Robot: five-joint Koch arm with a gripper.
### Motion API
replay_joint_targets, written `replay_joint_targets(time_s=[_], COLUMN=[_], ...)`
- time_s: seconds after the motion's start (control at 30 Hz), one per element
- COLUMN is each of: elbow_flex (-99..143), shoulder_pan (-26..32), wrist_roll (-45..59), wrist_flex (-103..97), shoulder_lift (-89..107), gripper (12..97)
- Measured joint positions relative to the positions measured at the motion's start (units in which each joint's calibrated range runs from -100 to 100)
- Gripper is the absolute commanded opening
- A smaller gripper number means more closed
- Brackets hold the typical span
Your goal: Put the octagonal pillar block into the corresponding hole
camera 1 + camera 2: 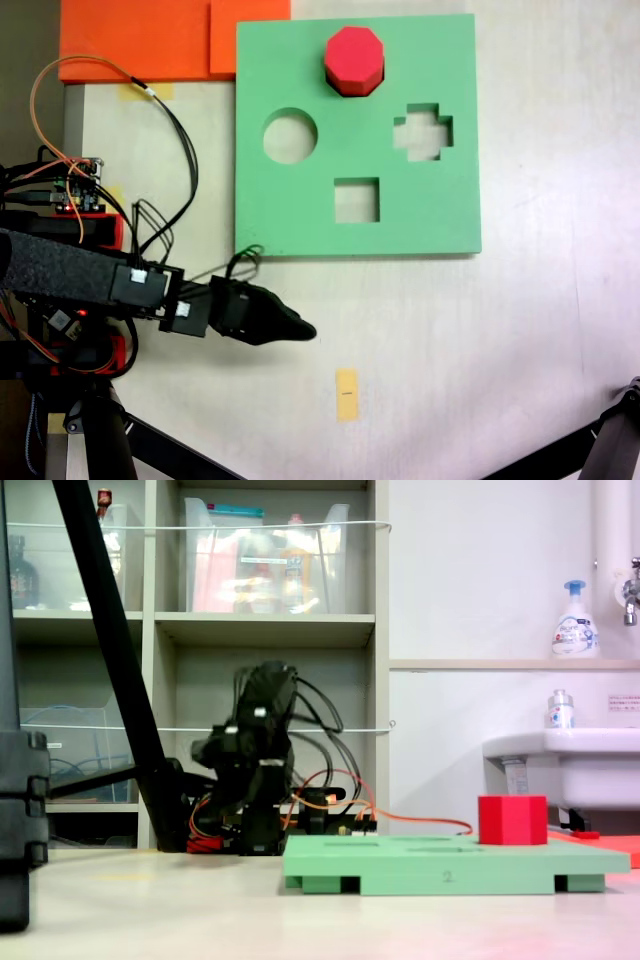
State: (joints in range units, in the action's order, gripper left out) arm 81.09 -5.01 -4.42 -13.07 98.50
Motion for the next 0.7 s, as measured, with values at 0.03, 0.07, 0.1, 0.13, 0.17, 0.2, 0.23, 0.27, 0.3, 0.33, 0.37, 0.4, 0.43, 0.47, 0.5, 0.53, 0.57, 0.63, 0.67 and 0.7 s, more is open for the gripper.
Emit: replay_joint_targets(time_s=[0.03,0.07,0.1,0.13,0.17,0.2,0.23,0.27,0.3,0.33,0.37,0.4,0.43,0.47,0.5,0.53,0.57,0.63,0.67,0.7], elbow_flex=[1.4,3.5,7.0,10.9,14.6,15.3,16.8,17.4,17.4,17.4,17.5,17.5,17.4,17.5,17.5,17.5,17.5,17.5,17.5,17.5], shoulder_pan=[0.7,1.6,2.3,3.0,3.3,3.3,3.3,3.2,3.1,3.0,3.0,2.9,2.7,2.6,2.4,2.2,2.0,1.7,1.7,1.7], wrist_roll=[1.1,2.2,2.9,3.6,4.0,4.3,4.4,4.3,4.3,4.3,4.3,4.3,4.3,4.3,4.3,4.3,4.3,4.3,4.2,3.9], wrist_flex=[-4.6,-7.3,-8.3,-8.4,-7.8,-8.2,-7.7,-6.3,-4.6,-2.9,-2.1,-2.1,-2.1,-1.8,-0.2,1.8,2.9,4.7,5.3,5.5], shoulder_lift=[0.3,0.4,0.5,0.4,0.4,0.5,0.7,0.7,0.7,0.7,0.7,0.7,0.7,0.7,0.7,0.7,0.8,1.0,1.0,1.0], gripper=[46.6,46.6,46.6,46.6,46.6,46.6,46.6,46.6,46.6,46.6,46.8,46.9,47.2,48.2,48.6,48.9,49.3,47.9,47.9,47.9])
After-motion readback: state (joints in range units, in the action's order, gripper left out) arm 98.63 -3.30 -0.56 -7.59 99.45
